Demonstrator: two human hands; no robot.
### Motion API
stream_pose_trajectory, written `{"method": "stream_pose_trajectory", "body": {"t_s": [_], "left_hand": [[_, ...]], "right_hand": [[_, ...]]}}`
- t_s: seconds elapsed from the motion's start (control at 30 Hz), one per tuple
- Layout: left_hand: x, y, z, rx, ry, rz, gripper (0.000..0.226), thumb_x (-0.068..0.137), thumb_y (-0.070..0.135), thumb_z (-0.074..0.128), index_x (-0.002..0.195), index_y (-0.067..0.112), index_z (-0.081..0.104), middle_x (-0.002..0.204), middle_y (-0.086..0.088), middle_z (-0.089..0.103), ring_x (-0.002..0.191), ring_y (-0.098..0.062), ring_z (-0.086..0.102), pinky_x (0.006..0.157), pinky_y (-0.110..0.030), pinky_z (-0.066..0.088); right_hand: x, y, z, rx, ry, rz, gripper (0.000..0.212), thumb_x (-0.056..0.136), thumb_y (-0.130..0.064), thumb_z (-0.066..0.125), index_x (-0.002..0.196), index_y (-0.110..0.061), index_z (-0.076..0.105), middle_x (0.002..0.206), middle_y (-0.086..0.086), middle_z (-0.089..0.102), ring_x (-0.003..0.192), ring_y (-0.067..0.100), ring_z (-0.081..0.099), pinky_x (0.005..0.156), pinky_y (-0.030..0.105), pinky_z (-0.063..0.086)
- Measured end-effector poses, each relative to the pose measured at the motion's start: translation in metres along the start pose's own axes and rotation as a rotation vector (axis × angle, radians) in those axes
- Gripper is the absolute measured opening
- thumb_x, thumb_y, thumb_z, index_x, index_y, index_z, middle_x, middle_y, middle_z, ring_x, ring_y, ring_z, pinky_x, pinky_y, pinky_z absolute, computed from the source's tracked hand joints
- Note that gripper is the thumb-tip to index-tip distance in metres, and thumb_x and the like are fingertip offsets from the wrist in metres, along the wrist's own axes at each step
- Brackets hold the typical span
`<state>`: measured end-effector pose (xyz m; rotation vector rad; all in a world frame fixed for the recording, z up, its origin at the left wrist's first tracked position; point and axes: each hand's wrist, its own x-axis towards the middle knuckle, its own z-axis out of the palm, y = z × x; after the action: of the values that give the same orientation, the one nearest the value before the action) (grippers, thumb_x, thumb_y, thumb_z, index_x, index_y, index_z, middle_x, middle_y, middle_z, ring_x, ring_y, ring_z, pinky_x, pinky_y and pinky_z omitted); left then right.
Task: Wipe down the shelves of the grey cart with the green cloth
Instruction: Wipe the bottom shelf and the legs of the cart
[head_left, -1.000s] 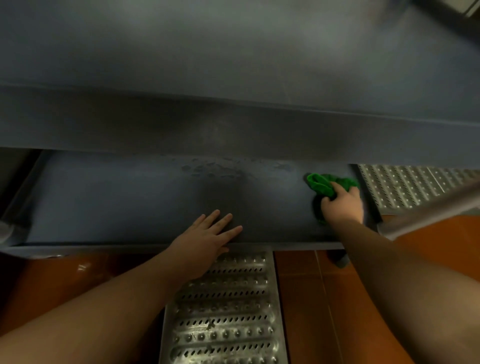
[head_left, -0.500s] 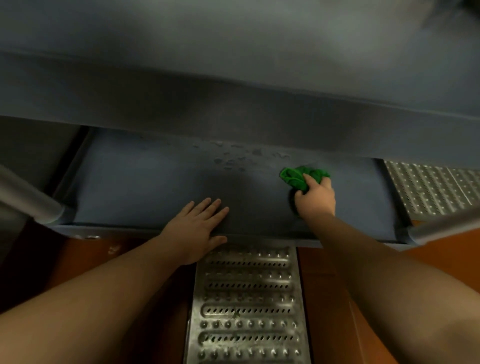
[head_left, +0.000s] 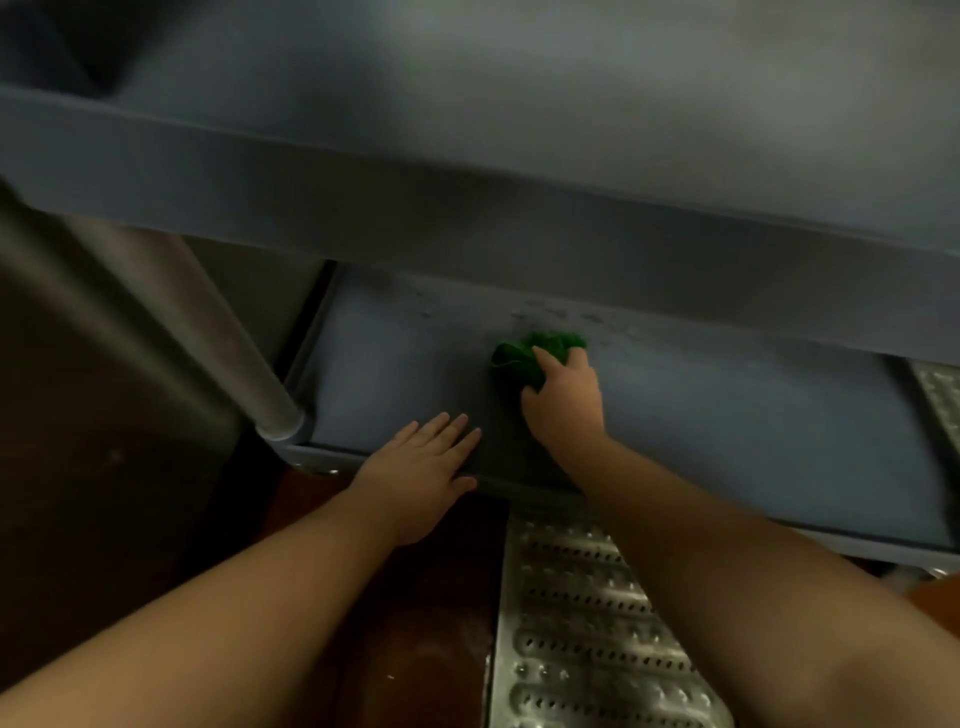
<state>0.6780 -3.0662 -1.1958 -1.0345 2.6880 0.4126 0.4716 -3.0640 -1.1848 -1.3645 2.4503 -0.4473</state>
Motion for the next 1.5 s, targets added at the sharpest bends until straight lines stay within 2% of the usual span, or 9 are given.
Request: {"method": "stream_pose_trajectory", "body": {"t_s": [0.27,0.5,0.7,0.87,1.03,1.2,1.37,1.43,1.5], "left_hand": [[-0.028,-0.036,-0.005,-0.038,0.011,-0.131,0.066,0.100,0.054,0.023,0.155,0.025,-0.001,0.163,0.004,-0.006,0.149,-0.013,-0.007,0.122,-0.038,-0.001],[-0.036,-0.045,-0.006,-0.058,0.009,-0.154,0.063,0.103,0.047,0.023,0.155,0.023,-0.001,0.163,0.005,-0.003,0.149,-0.011,-0.006,0.121,-0.034,0.000],[-0.031,-0.028,-0.011,-0.008,-0.022,-0.191,0.063,0.103,0.039,0.024,0.155,0.017,-0.004,0.163,-0.001,-0.009,0.149,-0.015,-0.008,0.121,-0.037,-0.002],[0.002,0.027,-0.025,-0.082,0.028,-0.040,0.074,0.100,0.048,0.032,0.155,0.014,-0.005,0.163,-0.003,-0.006,0.150,-0.018,-0.006,0.122,-0.036,0.001],[0.022,0.062,-0.006,-0.044,-0.063,-0.110,0.070,0.102,0.051,0.022,0.155,0.013,-0.004,0.163,-0.004,-0.008,0.149,-0.017,-0.006,0.121,-0.036,0.000],[0.024,0.059,-0.002,0.012,-0.059,-0.094,0.068,0.101,0.051,0.020,0.155,0.015,-0.003,0.163,-0.002,-0.009,0.149,-0.015,-0.008,0.121,-0.034,-0.001],[0.026,0.071,-0.001,0.071,-0.008,-0.129,0.079,0.094,0.063,0.008,0.154,0.014,-0.004,0.163,-0.005,-0.008,0.149,-0.017,-0.008,0.121,-0.035,-0.002],[0.038,0.099,-0.008,0.049,0.070,-0.038,0.085,0.091,0.068,0.012,0.155,0.015,-0.005,0.163,-0.003,-0.007,0.149,-0.016,-0.008,0.122,-0.037,-0.001],[0.057,0.141,-0.011,-0.016,0.054,0.069,0.083,0.094,0.065,0.024,0.154,0.017,-0.007,0.163,-0.001,-0.009,0.149,-0.015,-0.008,0.122,-0.037,0.000]], "right_hand": [[-0.005,-0.089,0.047,0.037,-0.077,-0.232,0.062,0.093,-0.030,0.056,0.152,-0.024,0.038,0.150,0.009,0.029,0.128,0.032,0.038,0.105,0.039,0.039],[-0.008,-0.120,0.061,-0.021,-0.103,-0.363,0.057,0.097,-0.023,0.050,0.152,-0.029,0.036,0.148,0.007,0.032,0.127,0.031,0.037,0.098,0.039,0.046],[0.007,-0.073,0.034,-0.015,-0.080,-0.259,0.060,0.097,-0.022,0.052,0.153,-0.028,0.034,0.147,0.008,0.032,0.128,0.033,0.037,0.101,0.044,0.045],[0.011,-0.033,0.018,0.025,-0.064,-0.233,0.057,0.098,-0.019,0.050,0.153,-0.025,0.036,0.148,0.010,0.033,0.127,0.032,0.037,0.104,0.040,0.041],[0.018,0.021,-0.008,-0.008,-0.048,-0.189,0.057,0.099,-0.021,0.049,0.154,-0.026,0.033,0.150,0.010,0.031,0.129,0.031,0.036,0.104,0.041,0.041],[0.031,0.097,-0.044,-0.030,-0.036,-0.011,0.055,0.101,-0.025,0.049,0.153,-0.031,0.033,0.151,0.006,0.028,0.131,0.030,0.036,0.103,0.046,0.046],[0.034,0.159,-0.070,-0.026,-0.006,0.093,0.055,0.101,-0.027,0.053,0.152,-0.032,0.035,0.148,0.007,0.029,0.130,0.032,0.040,0.102,0.047,0.048],[0.033,0.169,-0.072,-0.030,0.000,0.086,0.056,0.101,-0.027,0.053,0.153,-0.031,0.034,0.148,0.008,0.029,0.129,0.033,0.041,0.103,0.048,0.047],[0.031,0.172,-0.073,-0.027,0.003,0.102,0.056,0.101,-0.027,0.053,0.153,-0.032,0.034,0.150,0.008,0.028,0.132,0.032,0.039,0.104,0.048,0.047]]}}
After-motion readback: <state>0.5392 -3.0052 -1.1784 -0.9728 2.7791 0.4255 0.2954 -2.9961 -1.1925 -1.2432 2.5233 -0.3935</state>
